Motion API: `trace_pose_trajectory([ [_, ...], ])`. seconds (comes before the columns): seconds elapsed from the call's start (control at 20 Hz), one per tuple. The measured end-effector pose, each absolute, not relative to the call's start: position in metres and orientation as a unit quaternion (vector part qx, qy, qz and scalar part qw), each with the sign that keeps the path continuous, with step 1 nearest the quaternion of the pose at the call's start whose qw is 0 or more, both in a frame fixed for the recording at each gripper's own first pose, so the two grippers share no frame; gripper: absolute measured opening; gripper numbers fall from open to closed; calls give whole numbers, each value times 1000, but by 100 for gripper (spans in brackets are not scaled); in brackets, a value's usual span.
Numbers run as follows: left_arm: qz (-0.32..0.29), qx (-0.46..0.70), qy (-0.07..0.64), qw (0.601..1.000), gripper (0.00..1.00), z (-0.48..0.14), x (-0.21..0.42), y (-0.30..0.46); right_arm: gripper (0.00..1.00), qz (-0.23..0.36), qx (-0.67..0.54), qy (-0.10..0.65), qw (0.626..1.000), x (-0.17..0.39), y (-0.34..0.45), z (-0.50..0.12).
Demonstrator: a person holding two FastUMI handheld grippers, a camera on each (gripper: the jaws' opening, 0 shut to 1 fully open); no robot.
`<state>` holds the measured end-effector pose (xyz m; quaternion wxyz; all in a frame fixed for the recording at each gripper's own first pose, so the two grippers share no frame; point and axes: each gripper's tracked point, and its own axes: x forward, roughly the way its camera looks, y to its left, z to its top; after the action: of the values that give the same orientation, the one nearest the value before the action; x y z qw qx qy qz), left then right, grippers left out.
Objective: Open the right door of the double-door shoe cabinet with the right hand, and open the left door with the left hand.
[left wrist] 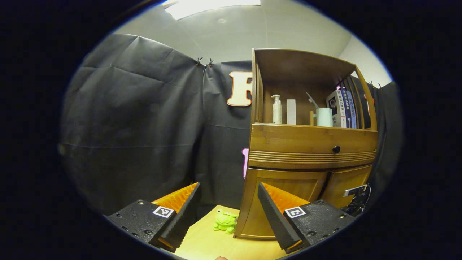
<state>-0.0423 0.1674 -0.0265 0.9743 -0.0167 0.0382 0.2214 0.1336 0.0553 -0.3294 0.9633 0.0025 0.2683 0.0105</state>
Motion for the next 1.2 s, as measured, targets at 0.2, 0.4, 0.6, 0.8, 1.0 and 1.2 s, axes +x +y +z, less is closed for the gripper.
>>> trace_pose_trajectory([
  [0.2,196,-21,40,980,92,-30,-35,148,23,11,7,268,963,134,56,-329],
  [0.4,164,-20,41,985,92,-30,-30,124,23,5,8,268,963,135,55,-330],
  [0.6,136,-22,40,990,92,-30,-26,104,23,-1,9,266,964,134,55,-330],
  [0.8,110,-27,44,993,92,-34,-24,86,27,-9,13,267,964,133,54,-328],
  [1.0,89,-28,51,994,92,-40,-22,72,22,-22,13,269,963,132,53,-325],
  [1.2,67,-31,56,996,96,-44,-19,58,22,-37,21,272,961,129,52,-326],
])
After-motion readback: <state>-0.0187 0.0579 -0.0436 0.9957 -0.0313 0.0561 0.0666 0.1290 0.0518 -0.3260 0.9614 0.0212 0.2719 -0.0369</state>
